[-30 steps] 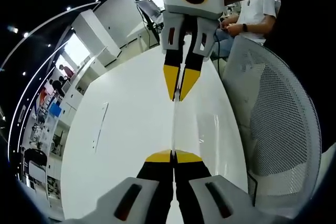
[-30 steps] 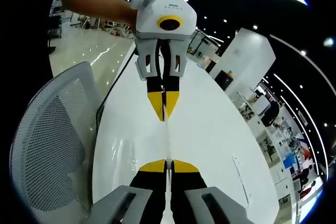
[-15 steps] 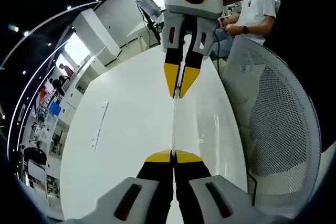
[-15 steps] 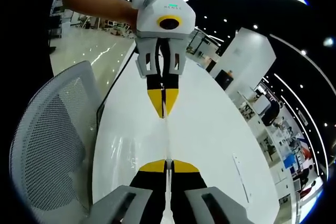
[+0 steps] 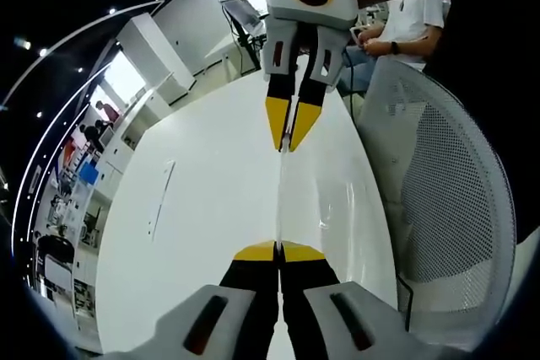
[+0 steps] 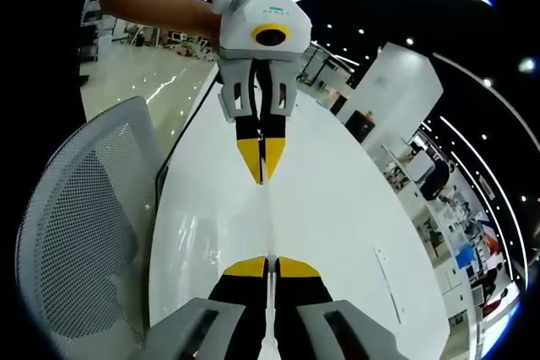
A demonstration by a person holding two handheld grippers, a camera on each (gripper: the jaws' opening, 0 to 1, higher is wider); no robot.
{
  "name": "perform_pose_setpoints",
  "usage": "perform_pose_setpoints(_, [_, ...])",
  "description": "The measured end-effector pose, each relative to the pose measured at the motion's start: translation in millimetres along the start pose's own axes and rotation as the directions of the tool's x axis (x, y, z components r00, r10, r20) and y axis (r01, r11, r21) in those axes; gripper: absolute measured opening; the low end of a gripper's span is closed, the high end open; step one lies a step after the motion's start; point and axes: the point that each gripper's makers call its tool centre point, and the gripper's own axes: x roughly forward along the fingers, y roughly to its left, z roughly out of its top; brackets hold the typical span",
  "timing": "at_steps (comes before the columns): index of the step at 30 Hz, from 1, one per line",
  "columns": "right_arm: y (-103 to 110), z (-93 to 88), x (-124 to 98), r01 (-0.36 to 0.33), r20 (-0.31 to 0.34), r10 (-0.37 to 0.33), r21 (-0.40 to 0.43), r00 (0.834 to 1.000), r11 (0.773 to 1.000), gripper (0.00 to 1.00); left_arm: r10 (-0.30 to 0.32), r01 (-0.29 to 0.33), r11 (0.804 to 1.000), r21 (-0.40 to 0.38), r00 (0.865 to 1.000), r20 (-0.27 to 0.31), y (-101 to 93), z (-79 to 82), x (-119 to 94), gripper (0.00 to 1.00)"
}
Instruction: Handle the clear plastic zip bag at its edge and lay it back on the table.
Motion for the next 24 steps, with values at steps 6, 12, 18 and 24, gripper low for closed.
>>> perform_pose_setpoints(6, [0.3, -1.1, -0.6, 0.002, -0.002, -0.002, 0.002, 1.000, 1.000, 0.00, 0.000, 0.000, 1.000, 0.000, 1.000, 0.000, 0.0, -1.5, -0.6, 0.00])
perform_pose_setpoints(12, [0.9, -3.4, -2.1, 0.003, -0.004, -0.003, 0.004, 1.000, 1.000, 0.00, 0.001, -0.001, 1.000, -0.003, 1.000, -0.003, -0.4, -3.3, -1.7, 0.00])
perform_pose_setpoints(18, [0.9, -4.7, -3.5, 0.004, -0.005, -0.004, 0.005, 1.000, 1.000, 0.00, 0.000, 0.000, 1.000, -0.006, 1.000, -0.008, -0.7, -5.0, -2.8, 0.00])
perform_pose_setpoints(24, [0.4, -5.7, -3.9, 0.005, -0.006, -0.005, 0.006, 1.000, 1.000, 0.00, 0.000, 0.000, 1.000, -0.006, 1.000, -0.011, -0.5, -5.6, -3.3, 0.00])
